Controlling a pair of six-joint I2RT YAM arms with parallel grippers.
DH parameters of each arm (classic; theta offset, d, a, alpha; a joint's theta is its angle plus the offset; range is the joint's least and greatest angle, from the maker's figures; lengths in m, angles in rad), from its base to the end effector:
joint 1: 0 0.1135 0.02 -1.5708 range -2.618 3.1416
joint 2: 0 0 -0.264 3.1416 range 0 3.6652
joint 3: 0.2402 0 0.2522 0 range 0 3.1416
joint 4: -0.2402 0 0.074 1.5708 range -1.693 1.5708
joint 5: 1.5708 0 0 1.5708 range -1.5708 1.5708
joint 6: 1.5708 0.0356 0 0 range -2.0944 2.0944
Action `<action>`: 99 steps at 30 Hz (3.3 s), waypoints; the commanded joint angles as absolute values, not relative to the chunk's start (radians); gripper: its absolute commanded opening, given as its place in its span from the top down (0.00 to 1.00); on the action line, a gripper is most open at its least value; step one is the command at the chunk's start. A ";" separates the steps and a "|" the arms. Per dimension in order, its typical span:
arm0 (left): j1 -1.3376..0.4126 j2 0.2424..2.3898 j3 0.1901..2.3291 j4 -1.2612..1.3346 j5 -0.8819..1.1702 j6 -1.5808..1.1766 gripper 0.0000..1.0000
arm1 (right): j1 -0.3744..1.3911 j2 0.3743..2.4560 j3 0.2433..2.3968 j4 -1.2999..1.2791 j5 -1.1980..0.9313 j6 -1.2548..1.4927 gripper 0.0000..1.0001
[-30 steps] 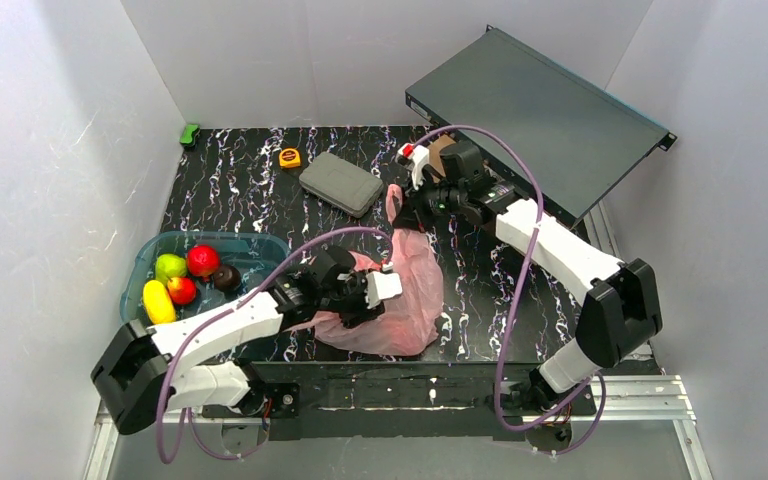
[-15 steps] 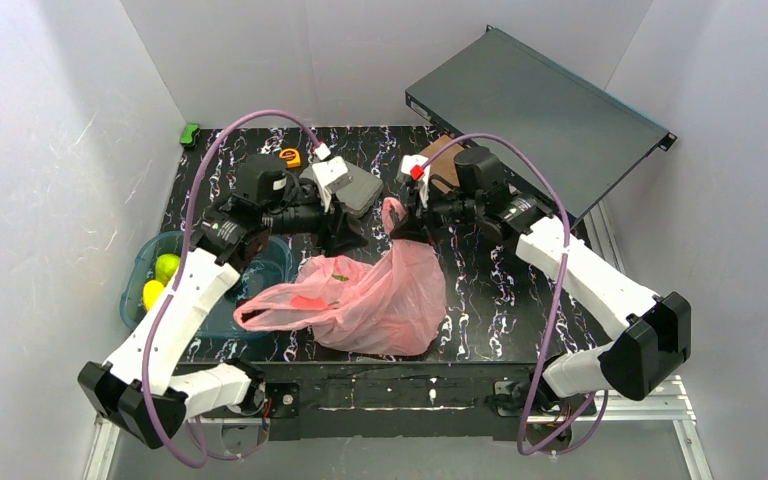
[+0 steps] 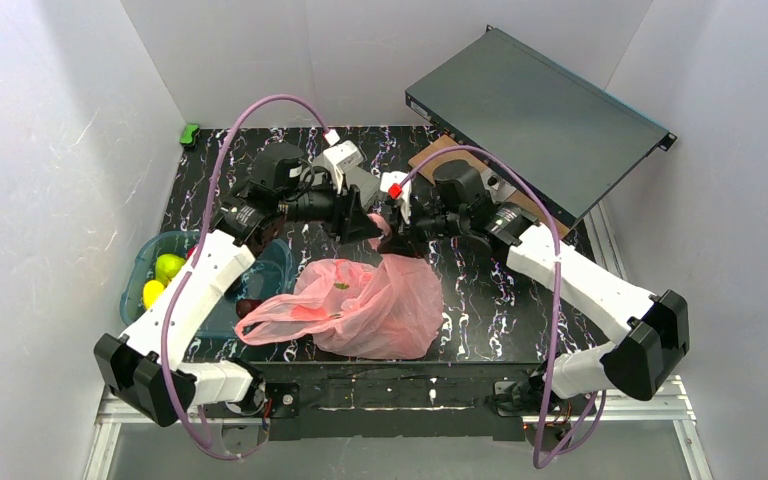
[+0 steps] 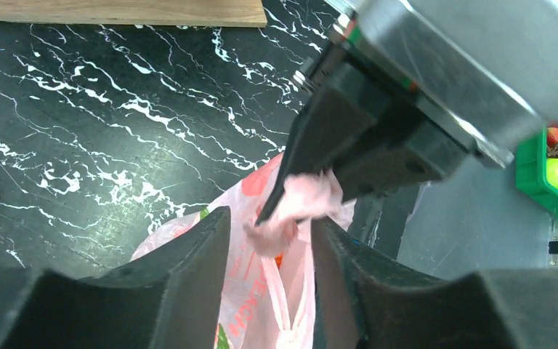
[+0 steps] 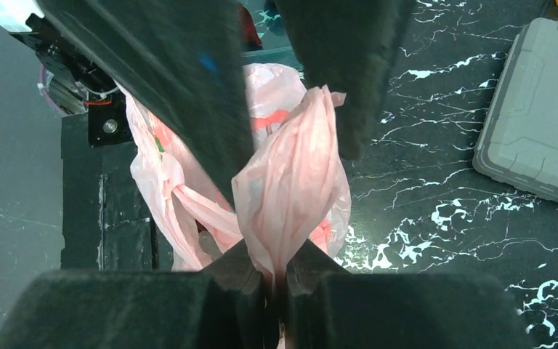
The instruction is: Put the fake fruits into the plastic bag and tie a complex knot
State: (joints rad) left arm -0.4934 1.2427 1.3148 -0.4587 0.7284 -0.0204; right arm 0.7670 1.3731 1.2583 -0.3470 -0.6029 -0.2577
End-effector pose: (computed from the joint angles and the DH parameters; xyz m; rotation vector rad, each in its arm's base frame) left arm 0.2249 -0.1478 0.4030 0.9358 1.7650 -1.0442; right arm 0.2098 0.2303 0.3579 -1.3372 1.5793 0.9285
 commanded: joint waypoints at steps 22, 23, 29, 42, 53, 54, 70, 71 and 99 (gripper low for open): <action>-0.423 1.168 1.245 -0.311 1.133 0.073 1.00 | 0.743 1.129 0.997 -0.172 -0.625 -0.109 0.12; -0.423 1.171 1.244 -0.297 1.124 0.063 1.00 | 0.750 1.141 0.998 -0.150 -0.623 -0.096 0.14; -0.411 1.172 1.202 -0.215 0.865 -0.109 1.00 | 0.855 1.159 0.955 -0.056 -0.475 -0.053 0.57; -0.342 1.194 1.353 -0.809 0.664 -0.555 0.15 | 1.042 1.138 0.861 -0.009 0.102 -0.281 0.99; -0.307 1.196 1.359 -0.847 0.852 -0.796 0.02 | 1.107 1.176 0.868 0.023 0.178 -0.384 0.99; -0.307 1.207 1.355 -0.838 0.851 -0.815 0.02 | 1.113 1.182 0.874 0.023 0.181 -0.396 0.99; -0.341 1.295 1.335 -0.795 0.869 -0.750 1.00 | 1.156 1.213 0.964 -0.089 0.101 -0.425 0.68; -0.340 1.289 1.341 -0.799 0.875 -0.703 1.00 | 1.146 1.190 0.963 -0.127 0.041 -0.414 0.50; -0.399 1.185 1.394 -0.884 1.316 0.318 1.00 | 0.864 1.415 1.322 -0.278 -0.906 -0.116 0.02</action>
State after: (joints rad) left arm -0.3702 1.1946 1.3457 -0.7849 1.2259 0.1196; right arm 0.8593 1.3788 1.2888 -0.3359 -0.8406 -0.1261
